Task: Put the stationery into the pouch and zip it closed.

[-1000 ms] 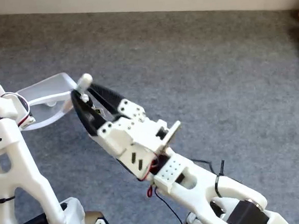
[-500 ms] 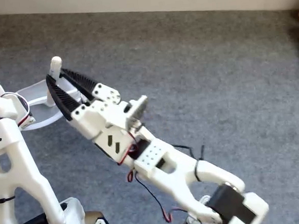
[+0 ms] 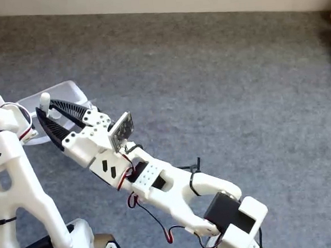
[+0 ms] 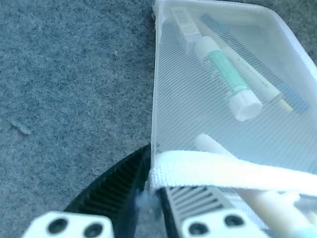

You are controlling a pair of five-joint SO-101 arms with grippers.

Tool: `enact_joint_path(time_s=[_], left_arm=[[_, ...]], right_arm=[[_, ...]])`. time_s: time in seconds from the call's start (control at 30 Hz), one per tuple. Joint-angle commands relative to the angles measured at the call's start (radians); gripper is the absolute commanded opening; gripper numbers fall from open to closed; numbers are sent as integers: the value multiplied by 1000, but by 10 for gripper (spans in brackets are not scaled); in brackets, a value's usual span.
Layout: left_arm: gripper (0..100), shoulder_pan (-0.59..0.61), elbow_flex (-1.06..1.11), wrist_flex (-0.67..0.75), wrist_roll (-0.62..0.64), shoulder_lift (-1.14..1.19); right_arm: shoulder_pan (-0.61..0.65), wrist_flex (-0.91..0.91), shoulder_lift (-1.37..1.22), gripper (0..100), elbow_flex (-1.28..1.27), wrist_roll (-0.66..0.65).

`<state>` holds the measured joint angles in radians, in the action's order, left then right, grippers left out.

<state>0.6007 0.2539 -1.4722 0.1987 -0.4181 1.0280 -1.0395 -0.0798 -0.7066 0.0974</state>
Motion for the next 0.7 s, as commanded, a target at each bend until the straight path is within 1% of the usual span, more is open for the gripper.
enact_joint_path(time_s=[0.0,0.17,0.67], left_arm=[[7,15,1,15,14,-4],[7,15,1,17,14,-2],[7,15,1,17,14,-1]], right_arm=[[22,2,13,30,48,2],[24,8,15,180,48,2],[16,8,18,183,54,2]])
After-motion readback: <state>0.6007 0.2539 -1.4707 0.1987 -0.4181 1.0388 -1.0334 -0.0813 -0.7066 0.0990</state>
